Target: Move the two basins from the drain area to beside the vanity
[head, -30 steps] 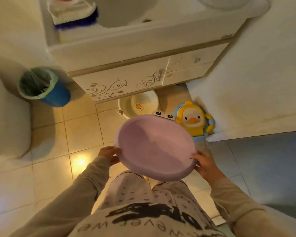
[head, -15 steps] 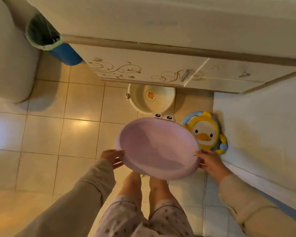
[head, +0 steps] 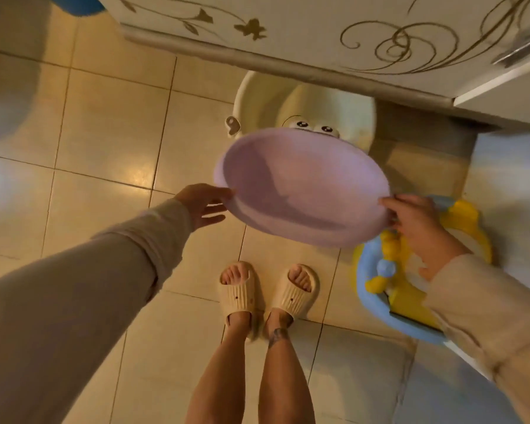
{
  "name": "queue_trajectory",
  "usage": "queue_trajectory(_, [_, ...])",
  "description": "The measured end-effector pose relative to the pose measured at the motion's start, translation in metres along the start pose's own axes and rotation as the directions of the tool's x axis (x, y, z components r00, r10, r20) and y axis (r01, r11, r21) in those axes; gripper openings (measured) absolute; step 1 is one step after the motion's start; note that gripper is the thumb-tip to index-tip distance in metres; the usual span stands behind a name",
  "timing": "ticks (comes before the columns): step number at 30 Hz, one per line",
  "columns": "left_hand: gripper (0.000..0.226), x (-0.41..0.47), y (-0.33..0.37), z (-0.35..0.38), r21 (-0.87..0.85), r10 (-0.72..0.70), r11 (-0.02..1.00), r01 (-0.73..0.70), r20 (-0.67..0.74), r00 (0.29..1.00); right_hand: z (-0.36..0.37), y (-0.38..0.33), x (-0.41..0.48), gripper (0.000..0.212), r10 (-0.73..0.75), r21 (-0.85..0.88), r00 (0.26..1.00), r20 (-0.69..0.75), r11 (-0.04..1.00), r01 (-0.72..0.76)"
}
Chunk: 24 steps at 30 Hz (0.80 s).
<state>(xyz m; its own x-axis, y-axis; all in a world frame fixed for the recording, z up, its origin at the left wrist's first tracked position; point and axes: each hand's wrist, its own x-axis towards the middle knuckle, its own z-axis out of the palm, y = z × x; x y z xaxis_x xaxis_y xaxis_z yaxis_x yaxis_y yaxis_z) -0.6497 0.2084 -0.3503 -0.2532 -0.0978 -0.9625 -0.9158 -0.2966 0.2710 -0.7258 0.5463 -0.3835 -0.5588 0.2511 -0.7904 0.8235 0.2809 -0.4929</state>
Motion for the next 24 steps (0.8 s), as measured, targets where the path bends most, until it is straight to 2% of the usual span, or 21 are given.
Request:
queue_trajectory(3, [0.009, 0.059, 0.032, 0.010, 0.054, 0.105, 0.993, -0.104, -0.030, 0.994, 0.025, -0.025, 0.060, 0.027, -0.102, -0.003, 0.994, -0.025, 0.995, 0.102])
queue_trajectory(4, [0.009, 0.078, 0.041, 0.014, 0.091, 0.147, 0.986, -0.142, -0.055, 0.988, 0.030, -0.030, 0.082, 0.021, -0.133, -0.017, 0.991, -0.021, 0.991, 0.133])
queue_trajectory(5, [0.013, 0.097, 0.048, 0.018, 0.138, 0.190, 0.974, -0.178, -0.080, 0.979, 0.036, -0.034, 0.099, 0.007, -0.173, -0.022, 0.984, -0.035, 0.985, 0.172])
queue_trajectory(7, [0.028, 0.130, 0.056, 0.025, 0.234, 0.272, 0.942, -0.241, -0.111, 0.956, 0.047, -0.044, 0.131, 0.022, -0.204, -0.041, 0.976, -0.069, 0.979, 0.202])
queue_trajectory(9, [0.033, 0.158, 0.059, 0.029, 0.355, 0.362, 0.886, -0.299, -0.125, 0.924, 0.057, -0.049, 0.157, 0.011, -0.247, -0.107, 0.966, -0.081, 0.965, 0.237])
queue_trajectory(11, [0.024, 0.177, 0.060, 0.030, 0.553, 0.465, 0.766, -0.327, -0.127, 0.876, 0.064, -0.049, 0.176, 0.018, -0.279, -0.137, 0.956, -0.090, 0.954, 0.266])
queue_trajectory(12, [0.023, 0.184, 0.061, 0.031, 0.650, 0.504, 0.690, -0.318, -0.116, 0.856, 0.067, -0.047, 0.182, 0.010, -0.291, -0.144, 0.951, -0.109, 0.951, 0.274])
queue_trajectory(13, [0.025, 0.188, 0.061, 0.031, 0.725, 0.533, 0.618, -0.302, -0.104, 0.840, 0.069, -0.044, 0.188, 0.019, -0.297, -0.154, 0.946, -0.127, 0.948, 0.277])
queue_trajectory(15, [0.036, 0.194, 0.062, 0.030, 0.842, 0.584, 0.469, -0.267, -0.069, 0.809, 0.074, -0.039, 0.196, 0.041, -0.289, -0.136, 0.942, -0.170, 0.954, 0.268])
queue_trajectory(18, [0.055, 0.197, 0.063, 0.026, 0.944, 0.613, 0.246, -0.218, 0.022, 0.789, 0.080, -0.039, 0.198, 0.045, -0.317, -0.166, 0.921, -0.228, 0.944, 0.284])
queue_trajectory(21, [0.059, 0.191, 0.065, 0.026, 0.961, 0.580, 0.195, -0.196, 0.048, 0.813, 0.082, -0.043, 0.193, 0.045, -0.342, -0.273, 0.896, -0.284, 0.925, 0.266])
queue_trajectory(24, [0.056, 0.179, 0.054, 0.027, 0.944, 0.582, 0.252, -0.215, 0.030, 0.813, 0.077, -0.032, 0.163, 0.039, -0.399, -0.363, 0.856, -0.327, 0.890, 0.276])
